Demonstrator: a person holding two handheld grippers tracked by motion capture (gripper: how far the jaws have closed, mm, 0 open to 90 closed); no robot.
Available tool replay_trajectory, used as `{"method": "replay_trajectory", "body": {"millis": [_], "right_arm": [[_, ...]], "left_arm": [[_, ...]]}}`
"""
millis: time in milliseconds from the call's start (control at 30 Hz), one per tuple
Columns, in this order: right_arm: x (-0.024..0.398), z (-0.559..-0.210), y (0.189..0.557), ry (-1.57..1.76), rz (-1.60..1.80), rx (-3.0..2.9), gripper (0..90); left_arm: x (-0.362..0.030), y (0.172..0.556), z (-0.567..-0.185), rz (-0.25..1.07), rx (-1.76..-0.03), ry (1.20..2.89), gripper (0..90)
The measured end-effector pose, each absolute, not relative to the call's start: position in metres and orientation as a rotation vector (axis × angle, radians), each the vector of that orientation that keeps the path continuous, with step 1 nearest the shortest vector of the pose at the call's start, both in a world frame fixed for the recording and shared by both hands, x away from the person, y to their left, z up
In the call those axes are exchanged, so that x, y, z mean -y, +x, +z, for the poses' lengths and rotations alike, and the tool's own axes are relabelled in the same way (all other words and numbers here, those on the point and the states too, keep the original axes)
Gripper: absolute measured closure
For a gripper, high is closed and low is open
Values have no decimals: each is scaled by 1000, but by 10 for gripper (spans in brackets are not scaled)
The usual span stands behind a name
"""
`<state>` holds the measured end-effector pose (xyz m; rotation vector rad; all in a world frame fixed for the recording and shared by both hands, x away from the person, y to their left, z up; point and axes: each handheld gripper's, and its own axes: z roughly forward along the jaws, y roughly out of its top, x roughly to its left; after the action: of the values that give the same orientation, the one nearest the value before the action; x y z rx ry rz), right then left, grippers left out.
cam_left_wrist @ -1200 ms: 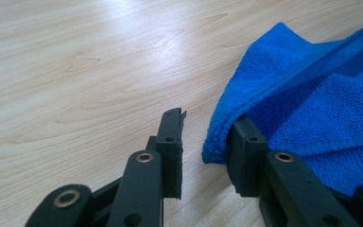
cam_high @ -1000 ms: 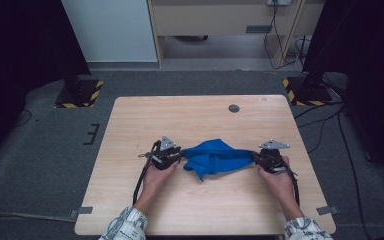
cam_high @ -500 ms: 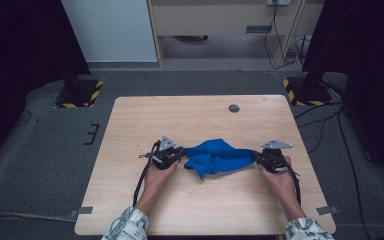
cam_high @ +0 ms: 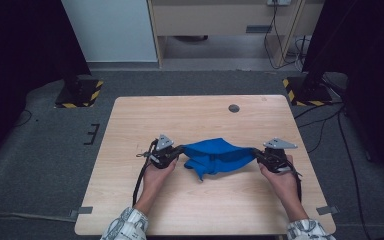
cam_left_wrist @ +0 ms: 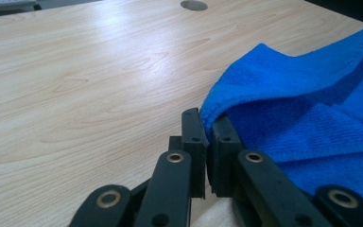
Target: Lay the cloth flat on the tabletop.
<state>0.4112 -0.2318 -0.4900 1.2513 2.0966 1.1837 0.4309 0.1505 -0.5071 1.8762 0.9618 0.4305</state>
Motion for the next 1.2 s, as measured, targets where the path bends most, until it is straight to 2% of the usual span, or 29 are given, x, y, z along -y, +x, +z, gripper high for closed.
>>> {"method": "replay_trajectory", "body": {"millis": [633, 1200], "right_arm": [[230, -471, 400, 1204, 1257, -2061, 885], [228, -454, 386, 1172, 1285, -2080, 886]], "left_arm": [[-164, 414, -482, 450, -994, 1800, 865], [-165, 401, -462, 443, -981, 1800, 860]]}}
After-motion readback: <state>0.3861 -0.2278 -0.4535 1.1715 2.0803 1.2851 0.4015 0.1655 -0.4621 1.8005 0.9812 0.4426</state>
